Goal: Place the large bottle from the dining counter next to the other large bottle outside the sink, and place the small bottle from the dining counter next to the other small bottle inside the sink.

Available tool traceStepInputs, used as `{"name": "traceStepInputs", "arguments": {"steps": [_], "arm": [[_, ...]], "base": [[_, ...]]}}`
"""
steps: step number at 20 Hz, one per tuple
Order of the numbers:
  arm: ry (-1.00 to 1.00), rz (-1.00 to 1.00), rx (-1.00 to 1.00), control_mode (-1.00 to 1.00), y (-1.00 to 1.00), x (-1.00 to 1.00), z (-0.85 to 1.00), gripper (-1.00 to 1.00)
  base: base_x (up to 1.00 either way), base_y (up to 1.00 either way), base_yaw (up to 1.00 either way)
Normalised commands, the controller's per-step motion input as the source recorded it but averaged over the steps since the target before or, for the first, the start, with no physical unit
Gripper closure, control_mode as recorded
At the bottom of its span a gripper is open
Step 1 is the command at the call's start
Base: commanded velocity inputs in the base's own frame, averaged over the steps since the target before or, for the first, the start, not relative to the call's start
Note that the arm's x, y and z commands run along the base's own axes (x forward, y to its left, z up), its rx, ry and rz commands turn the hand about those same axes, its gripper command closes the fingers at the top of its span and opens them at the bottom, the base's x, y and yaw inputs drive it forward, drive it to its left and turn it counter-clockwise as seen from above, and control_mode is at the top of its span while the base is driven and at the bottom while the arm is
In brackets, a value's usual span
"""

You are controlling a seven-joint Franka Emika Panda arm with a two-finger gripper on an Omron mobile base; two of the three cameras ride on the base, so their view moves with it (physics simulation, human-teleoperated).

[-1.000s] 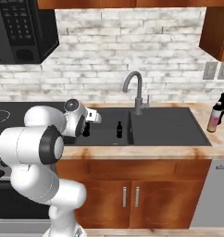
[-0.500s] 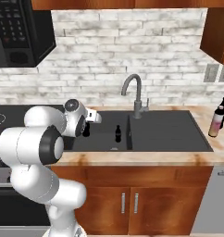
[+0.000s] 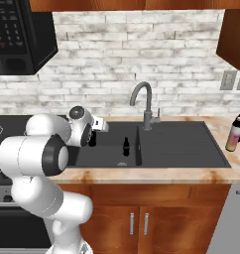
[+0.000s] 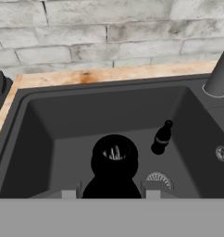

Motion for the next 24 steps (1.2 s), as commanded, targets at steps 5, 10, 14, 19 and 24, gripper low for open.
{"name": "traceStepInputs", "arguments": {"steps": [5,10,14,19,24], "arm": [[0.0,0.0,0.0,1.0,0.0,0.0,0.0,1.0],[0.0,0.0,0.0,1.0,0.0,0.0,0.0,1.0],[0.0,0.0,0.0,1.0,0.0,0.0,0.0,1.0],[0.0,0.0,0.0,1.0,0.0,0.0,0.0,1.0],[0.0,0.0,0.0,1.0,0.0,0.0,0.0,1.0]], "base": [[0.29,-0.09,0.0],[0.35,-0.1,0.0],[0.27,-0.06,0.0],[0.11,-0.02,0.0],[0.05,0.0,0.0]]}}
